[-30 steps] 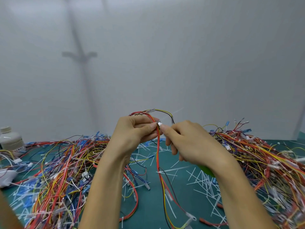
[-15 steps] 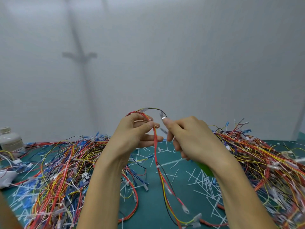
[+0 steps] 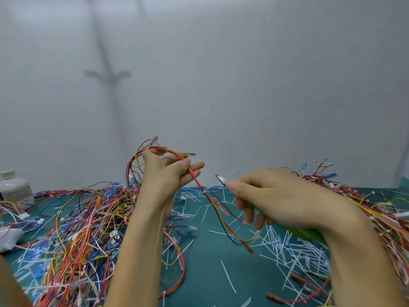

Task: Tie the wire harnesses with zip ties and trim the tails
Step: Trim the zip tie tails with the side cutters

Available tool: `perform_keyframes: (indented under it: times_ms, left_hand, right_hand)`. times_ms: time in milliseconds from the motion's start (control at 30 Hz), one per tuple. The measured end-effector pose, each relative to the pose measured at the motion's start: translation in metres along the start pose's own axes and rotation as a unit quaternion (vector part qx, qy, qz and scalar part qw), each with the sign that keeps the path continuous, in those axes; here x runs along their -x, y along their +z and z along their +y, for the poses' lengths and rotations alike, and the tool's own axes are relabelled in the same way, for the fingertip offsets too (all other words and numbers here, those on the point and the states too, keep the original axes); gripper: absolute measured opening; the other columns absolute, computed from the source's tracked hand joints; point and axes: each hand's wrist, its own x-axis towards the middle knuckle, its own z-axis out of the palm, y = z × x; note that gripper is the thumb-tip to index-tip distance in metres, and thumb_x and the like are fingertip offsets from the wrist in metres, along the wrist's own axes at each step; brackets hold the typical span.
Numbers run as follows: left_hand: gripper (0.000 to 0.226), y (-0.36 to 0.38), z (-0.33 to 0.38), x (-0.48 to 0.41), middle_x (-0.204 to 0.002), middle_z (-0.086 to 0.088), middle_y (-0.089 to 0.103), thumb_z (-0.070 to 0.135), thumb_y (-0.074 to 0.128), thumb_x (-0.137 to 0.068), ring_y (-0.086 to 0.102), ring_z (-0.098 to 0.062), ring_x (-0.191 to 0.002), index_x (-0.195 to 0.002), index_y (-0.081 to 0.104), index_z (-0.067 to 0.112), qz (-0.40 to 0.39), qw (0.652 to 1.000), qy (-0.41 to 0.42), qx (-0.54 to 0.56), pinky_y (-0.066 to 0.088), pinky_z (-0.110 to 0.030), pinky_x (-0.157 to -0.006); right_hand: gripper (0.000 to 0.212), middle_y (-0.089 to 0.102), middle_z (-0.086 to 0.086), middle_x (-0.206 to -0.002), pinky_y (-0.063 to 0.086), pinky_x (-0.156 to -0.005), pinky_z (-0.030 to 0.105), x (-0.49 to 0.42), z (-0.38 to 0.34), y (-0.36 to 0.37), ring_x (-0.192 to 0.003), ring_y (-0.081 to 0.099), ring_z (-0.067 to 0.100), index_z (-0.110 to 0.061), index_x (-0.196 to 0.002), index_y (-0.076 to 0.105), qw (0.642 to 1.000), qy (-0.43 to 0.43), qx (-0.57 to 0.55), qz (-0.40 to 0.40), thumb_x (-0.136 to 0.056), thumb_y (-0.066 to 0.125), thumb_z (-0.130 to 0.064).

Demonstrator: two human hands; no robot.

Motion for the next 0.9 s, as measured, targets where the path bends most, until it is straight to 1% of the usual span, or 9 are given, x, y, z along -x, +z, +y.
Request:
perform_keyframes:
  times_ms: [100,167,267,400,467,600,767,833,900]
  left_hand:
    - [0.042,0.000,0.001,-0.001,-0.116,-0.026,0.054,-0.015,0.047,-0.095,0.075,-0.030,-0.081,-0.122,0.027,0.011,0.026,0.999,0.023,0.019,0.060,-0.028,-0.066]
    - [0.041,0.001,0.002,-0.001,-0.114,-0.026,0.053,-0.015,0.047,-0.095,0.075,-0.030,-0.080,-0.116,0.027,0.014,0.034,0.998,0.032,0.029,0.059,-0.027,-0.066]
    - [0.040,0.003,0.002,-0.002,-0.113,-0.025,0.054,-0.015,0.047,-0.095,0.075,-0.028,-0.080,-0.110,0.026,0.016,0.046,0.998,0.037,0.038,0.059,-0.025,-0.065]
    - [0.042,0.001,0.001,-0.003,-0.112,-0.023,0.054,-0.015,0.046,-0.094,0.075,-0.026,-0.077,-0.114,0.024,0.015,0.079,0.996,0.048,0.015,0.059,-0.026,-0.065]
    - [0.041,0.000,0.001,-0.003,-0.114,-0.025,0.053,-0.015,0.047,-0.094,0.075,-0.026,-0.077,-0.113,0.024,0.014,0.091,0.994,0.054,-0.002,0.059,-0.026,-0.065]
    - [0.040,0.001,0.001,-0.003,-0.117,-0.025,0.053,-0.014,0.048,-0.094,0.075,-0.025,-0.076,-0.108,0.025,0.015,0.104,0.992,0.062,-0.020,0.059,-0.025,-0.065]
    - [0.037,0.006,-0.003,-0.002,-0.119,-0.023,0.052,-0.013,0.048,-0.093,0.075,-0.022,-0.075,-0.107,0.025,0.013,0.132,0.986,0.090,-0.053,0.059,-0.025,-0.065]
    - [0.036,0.008,-0.004,-0.002,-0.118,-0.021,0.052,-0.012,0.048,-0.093,0.075,-0.020,-0.074,-0.107,0.025,0.012,0.141,0.983,0.101,-0.062,0.059,-0.024,-0.064]
    - [0.037,0.009,-0.005,-0.002,-0.116,-0.017,0.053,-0.011,0.048,-0.093,0.075,-0.020,-0.074,-0.105,0.024,0.015,0.147,0.980,0.113,-0.076,0.058,-0.024,-0.064]
  right_hand:
    - [0.048,0.073,-0.003,-0.069,0.051,-0.061,0.028,-0.003,0.004,0.001,-0.059,0.071,0.014,-0.018,-0.080,0.064,1.000,0.014,0.009,0.001,-0.099,0.038,-0.054]
    - [0.047,0.072,-0.002,-0.067,0.050,-0.061,0.028,-0.006,0.005,0.002,-0.059,0.071,0.015,-0.018,-0.081,0.064,1.000,0.017,0.008,0.000,-0.099,0.038,-0.053]
    - [0.045,0.073,-0.003,-0.069,0.055,-0.067,0.034,-0.007,0.005,0.001,-0.060,0.072,0.017,-0.019,-0.086,0.062,1.000,0.020,-0.011,0.010,-0.097,0.039,-0.056]
    - [0.047,0.072,-0.006,-0.070,0.057,-0.073,0.044,0.001,0.002,-0.008,-0.058,0.070,0.015,-0.023,-0.085,0.059,0.997,-0.006,-0.033,0.067,-0.086,0.037,-0.064]
    - [0.048,0.072,-0.006,-0.070,0.058,-0.072,0.044,0.009,-0.003,-0.012,-0.059,0.070,0.015,-0.025,-0.083,0.060,0.998,-0.020,-0.029,0.045,-0.081,0.036,-0.067]
    - [0.051,0.073,-0.007,-0.070,0.056,-0.068,0.036,0.014,-0.014,-0.005,-0.058,0.069,0.011,-0.022,-0.084,0.064,0.999,-0.011,0.049,-0.011,-0.087,0.036,-0.065]
    - [0.062,0.071,0.007,-0.081,0.053,-0.072,0.038,0.009,-0.026,0.008,-0.076,0.065,0.029,-0.009,-0.084,0.063,0.986,-0.010,0.161,0.030,-0.096,0.033,-0.063]
    - [0.059,0.067,0.004,-0.079,0.051,-0.071,0.036,0.011,-0.030,0.012,-0.080,0.062,0.027,-0.013,-0.083,0.062,0.984,-0.009,0.175,0.043,-0.096,0.033,-0.063]
    - [0.053,0.062,0.001,-0.077,0.045,-0.065,0.033,0.014,-0.034,0.015,-0.082,0.060,0.026,-0.019,-0.084,0.061,0.980,-0.005,0.194,0.053,-0.096,0.034,-0.062]
